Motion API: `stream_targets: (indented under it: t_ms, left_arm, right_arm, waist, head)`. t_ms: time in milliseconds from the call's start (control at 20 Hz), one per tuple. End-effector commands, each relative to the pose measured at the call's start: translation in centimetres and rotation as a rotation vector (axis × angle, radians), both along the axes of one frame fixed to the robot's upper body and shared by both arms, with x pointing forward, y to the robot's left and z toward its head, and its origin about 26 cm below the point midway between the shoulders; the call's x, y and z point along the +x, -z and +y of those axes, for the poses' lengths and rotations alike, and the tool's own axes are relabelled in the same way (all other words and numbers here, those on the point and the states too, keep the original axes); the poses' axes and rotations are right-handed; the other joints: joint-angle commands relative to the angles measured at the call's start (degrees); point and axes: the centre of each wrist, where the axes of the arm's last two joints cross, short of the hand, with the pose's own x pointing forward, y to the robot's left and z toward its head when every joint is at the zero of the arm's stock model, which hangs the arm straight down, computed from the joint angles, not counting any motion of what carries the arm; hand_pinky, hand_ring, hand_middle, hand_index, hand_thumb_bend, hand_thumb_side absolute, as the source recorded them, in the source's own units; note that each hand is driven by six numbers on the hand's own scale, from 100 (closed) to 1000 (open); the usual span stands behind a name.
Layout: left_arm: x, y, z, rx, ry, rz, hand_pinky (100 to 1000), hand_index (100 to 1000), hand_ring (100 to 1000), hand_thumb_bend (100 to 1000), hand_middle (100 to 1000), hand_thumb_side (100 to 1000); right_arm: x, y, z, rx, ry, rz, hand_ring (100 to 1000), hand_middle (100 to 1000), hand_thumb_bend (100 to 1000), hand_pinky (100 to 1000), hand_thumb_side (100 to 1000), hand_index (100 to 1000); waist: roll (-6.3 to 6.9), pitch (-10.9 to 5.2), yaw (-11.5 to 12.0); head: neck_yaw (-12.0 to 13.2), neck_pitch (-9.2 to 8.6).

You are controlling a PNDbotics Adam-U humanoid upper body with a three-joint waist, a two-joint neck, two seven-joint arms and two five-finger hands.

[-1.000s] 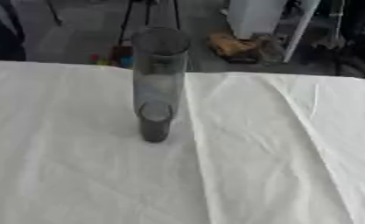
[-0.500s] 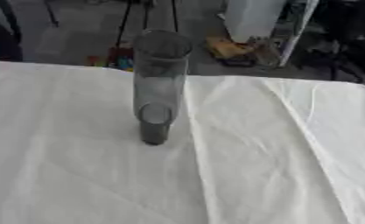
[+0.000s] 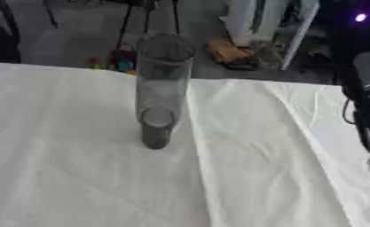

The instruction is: Arrange flowers into the vase.

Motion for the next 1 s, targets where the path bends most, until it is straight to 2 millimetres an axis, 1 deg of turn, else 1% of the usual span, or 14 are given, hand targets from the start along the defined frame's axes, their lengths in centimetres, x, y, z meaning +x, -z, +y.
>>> stream_targets:
  t_ms: [50, 250, 500, 850, 1000]
  left_arm:
    - [-0.3, -0.8, -0.2, 0.008, 0.011, -0.027, 754, 853, 792, 100, 847, 607]
    - [-0.2, -1.0, -0.4, 0.007, 0.020, -0.032, 754, 853, 790, 100, 844, 608]
    - [-0.2, -1.2, -0.6, 0.004, 0.030, -0.038, 754, 853, 790, 100, 843, 605]
    - [-0.2, -1.4, -0.8, 0.004, 0.041, -0.040, 754, 853, 789, 100, 842, 606]
    - [-0.2, -1.4, -0.9, 0.003, 0.044, -0.041, 755, 854, 790, 100, 843, 607]
  right_arm:
    - [-0.5, -1.0, 0.4, 0.020, -0.048, -0.037, 100, 100, 100, 100, 100, 125]
    - [-0.3, -1.0, 0.9, 0.039, -0.104, -0.070, 100, 100, 100, 100, 100, 125]
    - [-0.1, -0.9, 1.1, 0.074, -0.151, -0.117, 100, 100, 100, 100, 100, 124]
    - [-0.4, -0.9, 2.2, 0.128, -0.230, -0.233, 100, 100, 100, 100, 100, 122]
    - [-0.6, -0.8, 2.2, 0.138, -0.216, -0.307, 100, 100, 100, 100, 100, 120]
  waist:
    - [0.27, -1.04, 0.23]
    - [0.00, -0.72, 1.01]
    - [-0.19, -0.37, 2.28]
    - [-0.28, -0.01, 2.44]
    - [-0.25, 0.24, 2.49]
  head:
    - [-1.21, -0.91]
    - [-2.71, -1.23]
    - [-4.42, -1.67]
    - [-5.63, -2.54]
    - [-6.01, -2.89]
